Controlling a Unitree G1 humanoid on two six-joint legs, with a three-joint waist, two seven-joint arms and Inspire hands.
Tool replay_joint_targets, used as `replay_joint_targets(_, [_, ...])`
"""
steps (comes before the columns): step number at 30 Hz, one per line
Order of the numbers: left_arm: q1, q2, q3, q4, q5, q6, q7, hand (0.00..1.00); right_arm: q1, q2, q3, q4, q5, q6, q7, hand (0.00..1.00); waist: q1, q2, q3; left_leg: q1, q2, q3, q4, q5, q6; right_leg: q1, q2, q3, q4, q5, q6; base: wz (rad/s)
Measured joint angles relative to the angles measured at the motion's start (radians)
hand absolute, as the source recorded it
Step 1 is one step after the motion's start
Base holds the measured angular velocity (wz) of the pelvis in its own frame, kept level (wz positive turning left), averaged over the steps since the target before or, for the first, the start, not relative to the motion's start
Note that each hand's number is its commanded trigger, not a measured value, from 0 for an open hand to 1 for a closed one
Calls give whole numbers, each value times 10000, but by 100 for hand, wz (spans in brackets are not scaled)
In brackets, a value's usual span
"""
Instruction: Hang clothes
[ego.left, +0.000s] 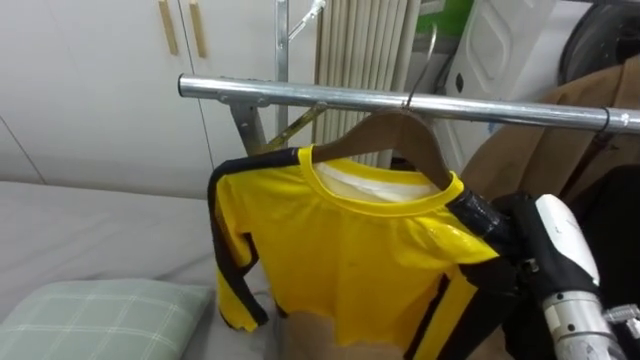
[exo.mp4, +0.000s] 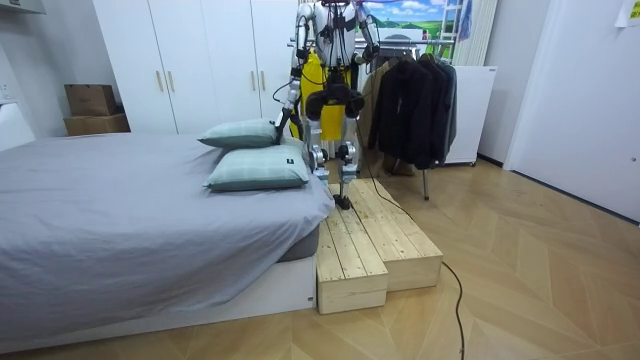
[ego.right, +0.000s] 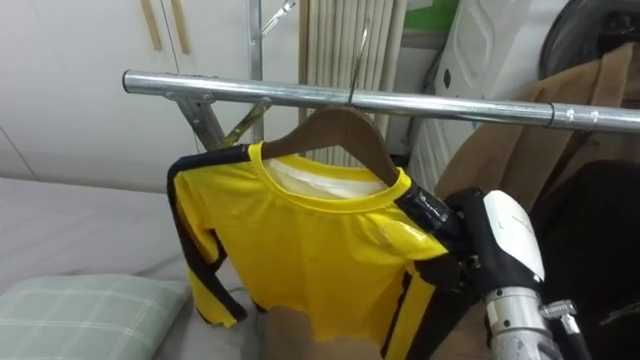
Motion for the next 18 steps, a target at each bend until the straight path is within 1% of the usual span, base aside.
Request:
replay_joint_targets(3, [4, 1, 8, -85, 55, 32, -8, 0, 2, 0, 0, 278, -3, 20, 88, 100, -17, 0, 0, -101, 0, -49, 45, 0, 0, -64, -8, -20, 0, 3, -3, 2])
replay_joint_targets(5, [47, 1, 8, -235, 56, 84, -9, 0, 1, 0, 0, 410, -3, 148, 121, 100, -15, 0, 0, -130, 0, -66, 58, 0, 0, -77, -16, -52, -9, 4, -4, 7])
replay_joint_targets(8, [144, 1, 7, -395, 56, 113, -11, 0, 1, -1, 0, 428, -6, 242, 166, 100, -14, 4, -1, -143, 4, -79, 55, -1, 0, -70, -17, -82, -14, 5, -5, 0])
replay_joint_targets(10, [136, 1, 3, -431, 56, 128, -11, 0, -5, -2, 0, 533, -1, 248, 166, 100, -35, 13, -6, -146, 1, -145, 60, -1, 0, -36, -43, -160, -11, 12, -16, 10])
replay_joint_targets(11, [134, 1, 2, -489, 53, 194, -11, 0, -39, 0, 1, 739, 2, 248, 166, 100, -30, 20, -11, -133, -7, -219, 76, -1, 0, -16, -54, -185, -13, 12, -16, 13])
replay_joint_targets(18, [114, -3, -7, -510, 53, 236, -14, 0, -51, 39, 10, 1340, -35, 420, 185, 100, -19, 70, -18, -108, -14, -264, 125, 2, 2, 29, -71, -211, -25, 9, -14, 1])
